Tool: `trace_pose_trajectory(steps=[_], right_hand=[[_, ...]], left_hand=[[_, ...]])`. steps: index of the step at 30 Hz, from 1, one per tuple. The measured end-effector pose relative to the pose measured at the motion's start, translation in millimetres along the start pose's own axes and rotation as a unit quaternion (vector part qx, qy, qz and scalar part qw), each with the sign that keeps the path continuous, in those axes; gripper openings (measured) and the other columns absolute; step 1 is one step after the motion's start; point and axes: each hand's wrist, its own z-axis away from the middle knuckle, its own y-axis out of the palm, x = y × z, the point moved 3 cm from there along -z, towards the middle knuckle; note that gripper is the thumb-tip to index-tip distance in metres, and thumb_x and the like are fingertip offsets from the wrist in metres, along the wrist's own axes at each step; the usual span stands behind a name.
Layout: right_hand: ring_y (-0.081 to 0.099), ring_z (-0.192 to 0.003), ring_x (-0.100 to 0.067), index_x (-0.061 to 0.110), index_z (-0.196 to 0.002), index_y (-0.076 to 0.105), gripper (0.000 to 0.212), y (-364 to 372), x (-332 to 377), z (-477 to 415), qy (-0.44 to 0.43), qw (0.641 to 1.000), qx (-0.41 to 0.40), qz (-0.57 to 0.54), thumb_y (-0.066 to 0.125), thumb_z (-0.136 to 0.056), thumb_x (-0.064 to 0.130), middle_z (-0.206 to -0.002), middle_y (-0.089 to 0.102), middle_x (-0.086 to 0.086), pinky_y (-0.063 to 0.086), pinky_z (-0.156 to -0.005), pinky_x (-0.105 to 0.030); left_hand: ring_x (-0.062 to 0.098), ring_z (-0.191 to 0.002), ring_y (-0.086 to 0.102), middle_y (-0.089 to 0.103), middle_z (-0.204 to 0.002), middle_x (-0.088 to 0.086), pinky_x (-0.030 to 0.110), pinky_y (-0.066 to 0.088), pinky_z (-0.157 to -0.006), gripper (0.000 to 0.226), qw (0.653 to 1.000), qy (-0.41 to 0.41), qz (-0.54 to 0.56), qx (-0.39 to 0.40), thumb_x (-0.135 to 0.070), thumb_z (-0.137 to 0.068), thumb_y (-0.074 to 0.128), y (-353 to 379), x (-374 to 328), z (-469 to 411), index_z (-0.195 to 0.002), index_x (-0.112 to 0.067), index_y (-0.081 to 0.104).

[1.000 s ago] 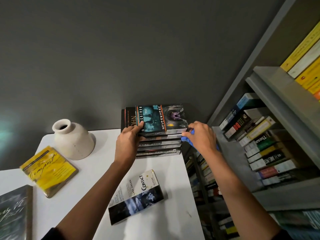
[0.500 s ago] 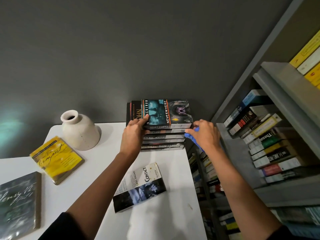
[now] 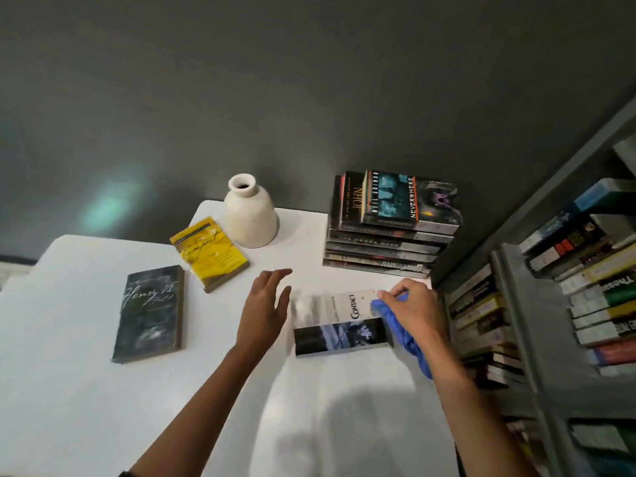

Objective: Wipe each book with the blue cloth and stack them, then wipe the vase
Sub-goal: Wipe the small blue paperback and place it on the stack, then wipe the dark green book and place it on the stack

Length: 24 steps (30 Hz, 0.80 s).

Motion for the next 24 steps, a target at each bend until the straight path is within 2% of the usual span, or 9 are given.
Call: trace_pose_trajectory(steps=[6,10,15,18,20,22,24], right_hand=[[0.064,-0.082,-0.02,0.023,-0.079,0.06,0.022,77.2,56.2,48.9,-0.06,0.993,0.102,0.009,0.067,-0.085,0.044,-0.089,0.069,0.002,0.052,-0.07,-0.031],[0.065,-0.086,-0.021,0.02,-0.081,0.063,0.024,120.5,91.7,79.7,-0.084,0.985,0.151,0.011,0.066,-0.085,0.044,-0.092,0.069,0.0,0.048,-0.067,-0.027],[0.064,-0.091,-0.02,0.021,-0.088,0.065,0.027,181.8,129.3,118.7,-0.089,0.97,0.227,0.02,0.066,-0.084,0.047,-0.098,0.067,0.0,0.045,-0.069,-0.025],[0.064,-0.093,-0.02,0.022,-0.09,0.066,0.031,217.7,150.3,135.4,-0.071,0.963,0.259,0.002,0.066,-0.082,0.052,-0.1,0.067,0.001,0.05,-0.077,-0.029],[0.064,-0.093,-0.019,0.022,-0.091,0.065,0.035,235.9,160.2,141.8,-0.053,0.96,0.274,-0.018,0.066,-0.081,0.056,-0.1,0.068,0.001,0.052,-0.082,-0.031],[0.064,-0.095,-0.018,0.02,-0.096,0.065,0.041,252.3,169.3,146.1,-0.028,0.959,0.279,-0.043,0.065,-0.081,0.058,-0.102,0.068,0.001,0.052,-0.088,-0.033],[0.062,-0.1,-0.017,0.019,-0.105,0.063,0.044,266.2,177.6,149.1,-0.008,0.959,0.278,-0.061,0.065,-0.081,0.057,-0.107,0.066,0.0,0.049,-0.092,-0.032]], left_hand=[[0.031,-0.092,0.064,0.065,-0.103,0.012,0.042,0.053,-0.08,0.02,0.992,-0.116,-0.024,-0.044,-0.001,-0.092,0.06,-59.7,83.8,55.7,-0.11,-0.006,0.065],[0.041,-0.089,0.061,0.062,-0.097,0.023,0.042,0.047,-0.077,0.015,0.982,-0.166,-0.071,-0.059,0.004,-0.088,0.061,-101.8,130.6,70.1,-0.103,0.002,0.065],[0.045,-0.102,0.051,0.055,-0.106,0.03,0.048,0.042,-0.086,0.023,0.957,-0.261,-0.08,-0.095,0.004,-0.09,0.055,-155.6,183.4,63.1,-0.112,0.007,0.059],[0.047,-0.105,0.054,0.056,-0.111,0.029,0.049,0.043,-0.092,0.025,0.948,-0.302,-0.038,-0.097,-0.003,-0.096,0.051,-179.5,214.4,47.1,-0.117,0.008,0.055],[0.042,-0.107,0.057,0.06,-0.112,0.026,0.044,0.042,-0.094,0.03,0.927,-0.367,0.009,-0.072,-0.013,-0.1,0.049,-187.3,231.2,34.1,-0.121,0.008,0.052],[0.034,-0.105,0.058,0.061,-0.11,0.019,0.041,0.045,-0.093,0.039,0.893,-0.435,0.114,-0.024,-0.029,-0.103,0.045,-188.9,245.7,21.7,-0.121,0.005,0.052],[0.027,-0.097,0.057,0.06,-0.101,0.014,0.038,0.044,-0.087,0.042,0.843,-0.479,0.243,0.035,-0.038,-0.104,0.039,-186.1,253.8,9.9,-0.111,0.0,0.054]])
